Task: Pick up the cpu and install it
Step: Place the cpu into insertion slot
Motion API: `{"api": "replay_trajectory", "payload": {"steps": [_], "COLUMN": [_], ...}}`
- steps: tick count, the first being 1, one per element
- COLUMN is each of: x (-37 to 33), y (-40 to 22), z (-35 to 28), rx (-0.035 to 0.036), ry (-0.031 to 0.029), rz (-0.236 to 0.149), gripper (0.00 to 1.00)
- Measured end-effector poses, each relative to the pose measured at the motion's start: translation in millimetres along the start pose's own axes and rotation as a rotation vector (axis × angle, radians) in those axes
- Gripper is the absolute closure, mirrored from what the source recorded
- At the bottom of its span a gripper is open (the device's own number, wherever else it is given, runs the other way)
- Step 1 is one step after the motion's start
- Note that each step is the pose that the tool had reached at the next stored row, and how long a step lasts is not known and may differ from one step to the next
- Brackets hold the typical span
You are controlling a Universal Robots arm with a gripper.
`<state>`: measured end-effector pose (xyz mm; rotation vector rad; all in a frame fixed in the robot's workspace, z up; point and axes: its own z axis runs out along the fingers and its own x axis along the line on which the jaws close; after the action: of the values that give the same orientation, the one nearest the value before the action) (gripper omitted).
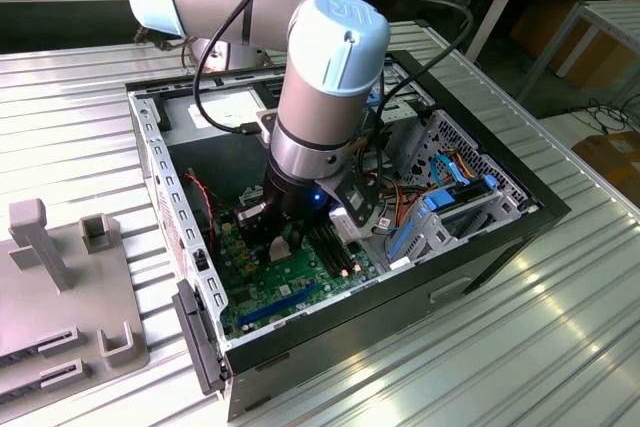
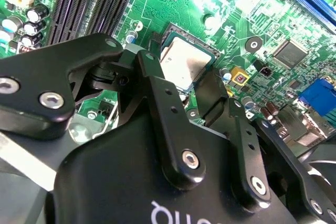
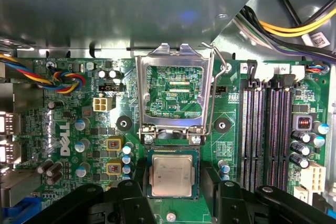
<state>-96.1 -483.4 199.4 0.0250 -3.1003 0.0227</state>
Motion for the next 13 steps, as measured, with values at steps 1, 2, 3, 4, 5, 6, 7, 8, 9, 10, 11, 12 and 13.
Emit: {"api": "replay_trajectory", "payload": {"steps": [1,2,3,4,5,6,7,8,9,10,11,12,13], "x": [0.0,0.0,0.0,0.1,-0.1,-0.1,-0.1,-0.1,-0.1,-0.1,-0.2,-0.2,-0.1], "y": [0.0,0.0,0.0,0.0,0.0,0.0,-0.1,-0.1,-0.1,-0.1,0.1,0.1,0.1], "z": [-1.5,-2.3,-2.2,-1.1,0.4,2.1,4.2,5.2,5.6,5.9,6.1,6.1,6.1], "rx": [0.0000,0.0000,-0.0002,0.0001,0.0002,0.0004,0.0013,0.0013,0.0010,0.0007,0.0001,0.0001,0.0001], "ry": [0.0000,0.0000,-0.0004,-0.0019,-0.0030,-0.0029,-0.0023,-0.0023,-0.0025,-0.0028,-0.0031,-0.0031,-0.0033], "rz": [0.000,0.000,0.000,0.000,0.000,0.000,0.000,0.000,0.000,0.000,0.000,0.000,0.000], "gripper": [0.48,0.48,0.48,0.48,0.48,0.48,0.48,0.48,0.48,0.48,0.48,0.48,0.48]}}
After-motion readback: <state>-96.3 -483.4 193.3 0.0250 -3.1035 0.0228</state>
